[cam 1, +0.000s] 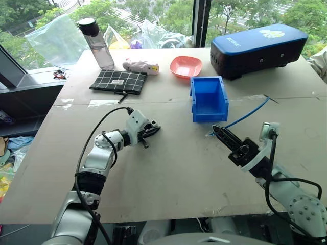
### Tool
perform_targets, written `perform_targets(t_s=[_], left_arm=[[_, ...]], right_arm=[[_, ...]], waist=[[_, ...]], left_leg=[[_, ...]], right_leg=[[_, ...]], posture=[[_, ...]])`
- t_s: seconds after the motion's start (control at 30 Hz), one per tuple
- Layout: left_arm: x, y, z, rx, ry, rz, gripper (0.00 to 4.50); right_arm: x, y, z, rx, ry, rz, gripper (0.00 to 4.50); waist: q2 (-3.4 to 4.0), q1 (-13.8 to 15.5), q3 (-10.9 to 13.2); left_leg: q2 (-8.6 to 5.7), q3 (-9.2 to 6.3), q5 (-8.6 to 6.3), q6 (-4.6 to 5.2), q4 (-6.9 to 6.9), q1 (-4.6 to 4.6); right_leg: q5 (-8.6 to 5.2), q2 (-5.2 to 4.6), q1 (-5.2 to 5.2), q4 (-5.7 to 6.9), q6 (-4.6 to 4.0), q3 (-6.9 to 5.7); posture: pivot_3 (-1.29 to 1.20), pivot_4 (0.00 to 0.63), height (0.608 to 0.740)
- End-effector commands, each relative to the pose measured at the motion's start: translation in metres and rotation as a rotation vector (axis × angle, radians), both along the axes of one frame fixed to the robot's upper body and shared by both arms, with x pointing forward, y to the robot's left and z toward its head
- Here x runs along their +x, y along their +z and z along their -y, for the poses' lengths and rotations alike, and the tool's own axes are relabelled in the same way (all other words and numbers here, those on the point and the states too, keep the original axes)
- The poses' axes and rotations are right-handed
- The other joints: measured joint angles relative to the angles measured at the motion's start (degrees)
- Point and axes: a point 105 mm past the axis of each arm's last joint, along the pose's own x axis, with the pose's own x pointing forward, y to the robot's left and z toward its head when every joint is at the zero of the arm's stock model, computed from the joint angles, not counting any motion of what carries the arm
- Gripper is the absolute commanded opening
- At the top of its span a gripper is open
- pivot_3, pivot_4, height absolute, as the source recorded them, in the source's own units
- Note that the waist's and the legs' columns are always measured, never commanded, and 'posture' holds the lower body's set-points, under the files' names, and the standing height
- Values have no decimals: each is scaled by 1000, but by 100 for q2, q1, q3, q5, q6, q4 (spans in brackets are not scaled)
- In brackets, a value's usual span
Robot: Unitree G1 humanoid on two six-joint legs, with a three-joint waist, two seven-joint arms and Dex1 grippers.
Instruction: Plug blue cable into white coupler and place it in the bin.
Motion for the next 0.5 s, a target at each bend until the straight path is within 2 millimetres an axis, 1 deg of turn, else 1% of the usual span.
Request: perform_targets(t_s=[0.03, 0.07, 0.13, 0.2, 0.27, 0.4, 0.5], left_arm=[[-8, 16, 20, -28, -165, 25, 566], [-10, 17, 25, -28, -205, 23, 566], [-22, 18, 45, -14, -336, 6, 566], [-31, 18, 65, 4, -450, -4, 566], [-38, 15, 85, 28, -550, -18, 566], [-44, 8, 111, 85, -679, -27, 566], [-42, 4, 121, 119, -724, -39, 566]], right_arm=[[-6, 10, -2, -70, 15, 102, 0], [-6, 9, -2, -89, 18, 111, 0], [-5, 6, -4, -188, 28, 155, 0], [4, -1, -4, -313, 24, 193, 0], [8, -7, -7, -408, 69, 240, 0], [14, -14, -11, -541, 164, 319, 0], [20, -17, -10, -621, 220, 371, 0]], waist=[[0, 1, 0], [0, 3, 0], [0, 5, 0], [0, 1, 0], [0, 4, 0], [-1, -5, 0], [-2, -4, 0]], left_leg=[[0, 0, 0, 0, 1, 0], [0, -1, 0, 0, 1, -1], [0, -1, 0, 0, 3, -2], [-1, 1, 0, 0, 5, -2], [-2, 2, 0, 1, 8, -2], [-1, 3, 1, 0, 10, -2], [-1, 5, 1, 1, 12, -2]], right_leg=[[0, 0, 0, 0, 0, -1], [0, 0, 0, 0, 0, -2], [0, 0, 1, 0, 0, -3], [0, 0, 1, 0, 0, -2], [0, 2, 2, 0, 0, -3], [0, 9, 3, 0, 0, -3], [0, 31, 4, 0, 0, -2]], posture=[[0, 150, 740], [0, 150, 740], [0, 150, 740], [0, 150, 740], [0, 150, 740], [0, 150, 740], [0, 150, 740]])
